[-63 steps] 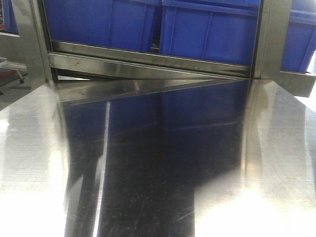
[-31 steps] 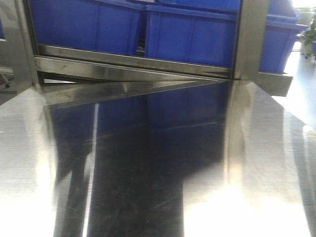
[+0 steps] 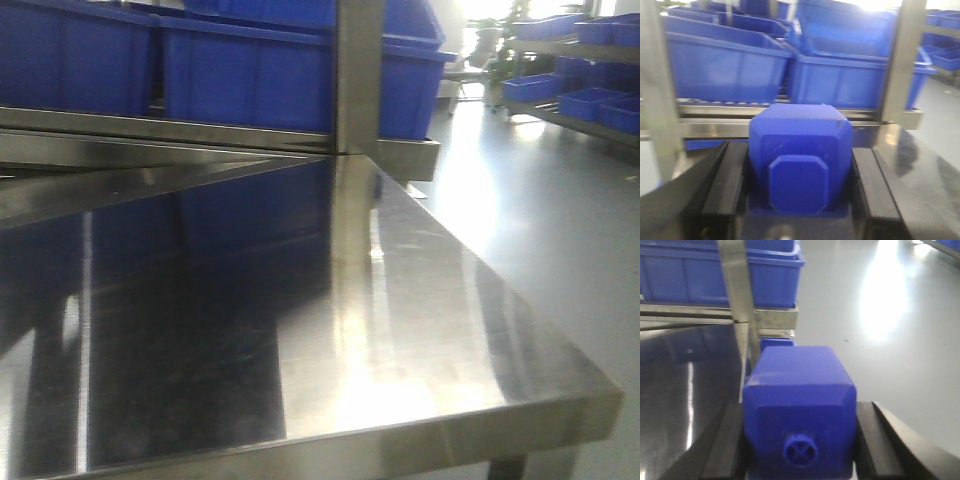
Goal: Pick and sort blue part to right shelf
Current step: 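Drive the base away from the table holding both parts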
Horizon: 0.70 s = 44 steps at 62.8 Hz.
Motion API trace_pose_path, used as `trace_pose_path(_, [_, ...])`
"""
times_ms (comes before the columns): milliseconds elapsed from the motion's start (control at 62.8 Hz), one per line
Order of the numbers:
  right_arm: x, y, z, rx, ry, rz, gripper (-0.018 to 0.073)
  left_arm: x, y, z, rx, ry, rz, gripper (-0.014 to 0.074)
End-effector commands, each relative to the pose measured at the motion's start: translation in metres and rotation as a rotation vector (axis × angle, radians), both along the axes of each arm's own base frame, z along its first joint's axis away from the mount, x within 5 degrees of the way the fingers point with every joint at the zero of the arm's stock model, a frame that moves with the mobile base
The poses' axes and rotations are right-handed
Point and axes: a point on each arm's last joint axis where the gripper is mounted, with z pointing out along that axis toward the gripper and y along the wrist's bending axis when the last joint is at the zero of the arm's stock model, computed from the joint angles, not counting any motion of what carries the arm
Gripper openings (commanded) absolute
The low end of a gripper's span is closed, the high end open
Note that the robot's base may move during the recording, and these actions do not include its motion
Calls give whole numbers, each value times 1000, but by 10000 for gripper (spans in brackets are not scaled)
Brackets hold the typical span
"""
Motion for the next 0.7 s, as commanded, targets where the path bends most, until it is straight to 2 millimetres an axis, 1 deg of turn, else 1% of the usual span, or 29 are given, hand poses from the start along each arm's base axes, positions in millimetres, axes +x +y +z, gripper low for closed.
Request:
trace_pose_path(0, [0,-1,17,-8,-114,-5,358,-1,1,18,-12,-121,11,315])
trace_pose_path(684, [0,-1,17,-8,-114,-5,358,-1,1,18,-12,-121,11,315])
